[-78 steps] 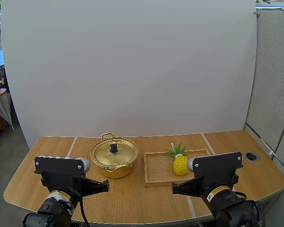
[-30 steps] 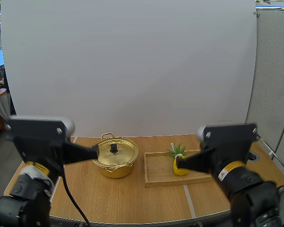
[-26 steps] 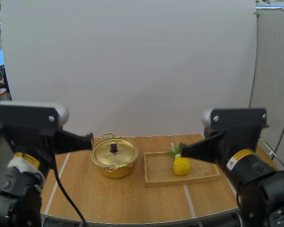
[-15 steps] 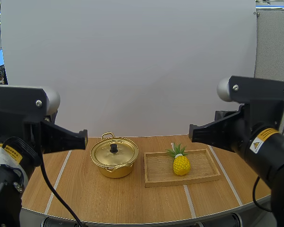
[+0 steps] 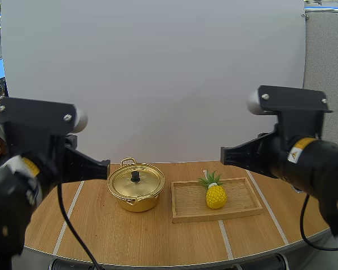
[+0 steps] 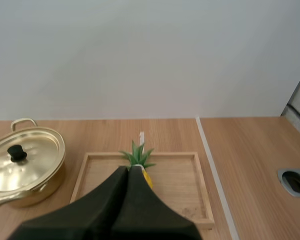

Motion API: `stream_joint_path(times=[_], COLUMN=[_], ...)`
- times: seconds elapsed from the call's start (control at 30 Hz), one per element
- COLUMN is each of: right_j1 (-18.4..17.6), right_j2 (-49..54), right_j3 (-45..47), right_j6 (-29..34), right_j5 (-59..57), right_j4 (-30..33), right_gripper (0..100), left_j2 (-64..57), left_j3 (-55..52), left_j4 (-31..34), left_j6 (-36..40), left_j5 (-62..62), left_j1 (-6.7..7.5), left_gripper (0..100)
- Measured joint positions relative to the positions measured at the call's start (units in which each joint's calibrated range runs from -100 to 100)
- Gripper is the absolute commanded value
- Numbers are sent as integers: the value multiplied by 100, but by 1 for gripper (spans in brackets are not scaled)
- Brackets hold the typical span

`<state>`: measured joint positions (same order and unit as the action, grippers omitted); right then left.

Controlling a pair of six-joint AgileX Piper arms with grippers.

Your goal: Open the pot, put the pineapple inside, and close it

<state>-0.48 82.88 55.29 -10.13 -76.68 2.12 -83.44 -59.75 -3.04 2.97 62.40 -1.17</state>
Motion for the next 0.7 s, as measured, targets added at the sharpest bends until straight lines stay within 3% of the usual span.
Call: stream_joint_path(times=[0.4, 0.5, 0.53, 0.6, 0.67, 0.7], right_j1=[0, 0, 0, 0, 0, 0], right_j2=[-1753, -2063, -2278, -2547, -2766, -2811], right_j3=[0, 0, 0, 0, 0, 0], right_j6=[0, 0, 0, 0, 0, 0], right_j5=[118, 187, 262, 282, 317, 317], right_j4=[0, 0, 0, 0, 0, 0], right_gripper=[0, 0, 0, 20, 47, 59], left_j2=[1654, 2043, 2201, 2329, 2444, 2500], left_j3=[0, 0, 0, 0, 0, 0], left_j4=[-499, -547, -575, -589, -611, -615], left_j6=[-529, -627, -637, -664, -674, -674], left_j5=[-674, -818, -865, -886, -886, -886], left_j1=[0, 0, 0, 0, 0, 0], left_gripper=[0, 7, 14, 29, 46, 61])
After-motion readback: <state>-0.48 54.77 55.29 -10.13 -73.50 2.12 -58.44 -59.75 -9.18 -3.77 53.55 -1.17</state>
